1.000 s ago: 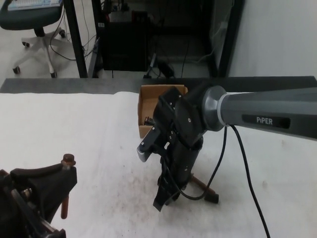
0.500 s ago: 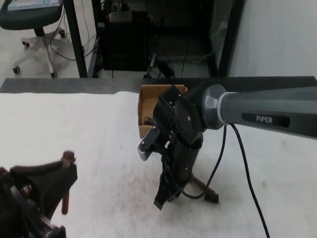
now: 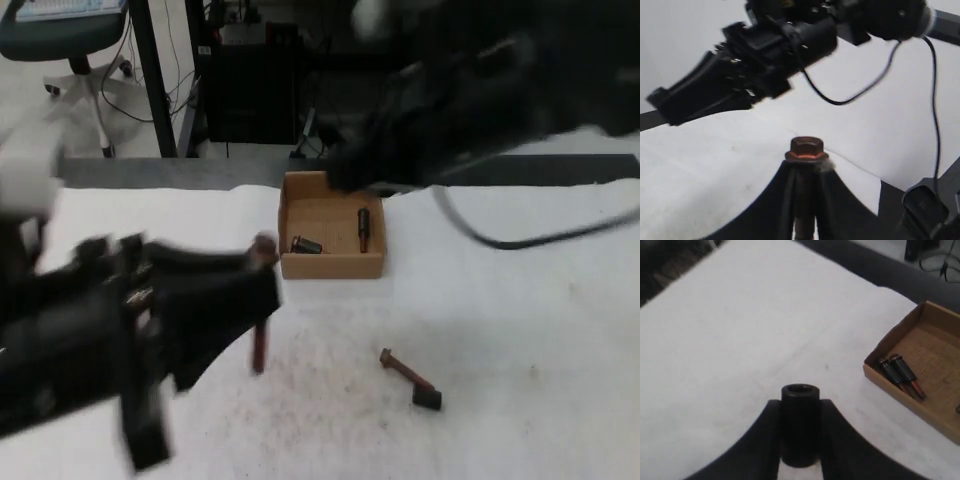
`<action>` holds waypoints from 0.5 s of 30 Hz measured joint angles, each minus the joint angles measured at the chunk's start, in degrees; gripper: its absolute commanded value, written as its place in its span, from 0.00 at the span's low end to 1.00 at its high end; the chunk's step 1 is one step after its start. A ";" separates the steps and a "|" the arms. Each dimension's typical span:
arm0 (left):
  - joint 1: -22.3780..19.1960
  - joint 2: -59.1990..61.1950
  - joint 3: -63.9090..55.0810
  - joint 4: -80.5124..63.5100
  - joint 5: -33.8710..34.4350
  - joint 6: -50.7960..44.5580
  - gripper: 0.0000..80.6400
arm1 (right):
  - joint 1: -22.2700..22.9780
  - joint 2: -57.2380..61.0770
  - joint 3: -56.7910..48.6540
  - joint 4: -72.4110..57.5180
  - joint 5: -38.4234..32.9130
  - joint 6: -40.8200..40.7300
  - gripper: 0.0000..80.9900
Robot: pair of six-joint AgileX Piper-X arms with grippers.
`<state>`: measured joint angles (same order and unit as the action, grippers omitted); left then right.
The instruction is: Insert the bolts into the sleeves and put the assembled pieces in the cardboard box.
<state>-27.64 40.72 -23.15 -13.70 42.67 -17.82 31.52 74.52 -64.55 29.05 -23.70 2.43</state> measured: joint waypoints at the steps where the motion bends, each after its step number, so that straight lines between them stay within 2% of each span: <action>1: 0.00 4.91 -0.03 -2.97 0.10 -0.09 0.00 | -0.16 -2.32 2.52 -1.99 -2.02 0.56 0.01; 3: 0.00 12.14 -0.38 -12.89 0.22 -1.61 0.00 | -0.18 -5.87 7.45 -6.40 -5.93 2.65 0.01; 4: 0.00 12.59 -1.16 -23.50 -0.17 -2.97 0.00 | -0.01 -7.52 10.50 -9.56 -8.36 4.21 0.01; 6: 0.00 16.85 -1.64 -28.62 -0.74 -4.80 0.00 | 0.32 -8.81 13.47 -13.31 -10.46 5.65 0.01; 8: 0.00 21.06 -3.31 -40.26 -2.42 -11.73 0.00 | 1.36 -10.04 18.42 -20.90 -12.64 7.58 0.01; 13: 0.07 27.78 -5.77 -50.15 -2.93 -21.42 0.00 | 4.56 -10.19 27.77 -39.27 -12.82 9.10 0.01; 15: 0.07 29.10 -6.10 -51.99 -2.93 -23.33 0.00 | 5.17 -10.00 29.04 -42.44 -11.94 9.16 0.01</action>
<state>-27.57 69.83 -29.25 -65.69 39.75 -41.15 36.69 64.52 -35.51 -13.39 -35.64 11.59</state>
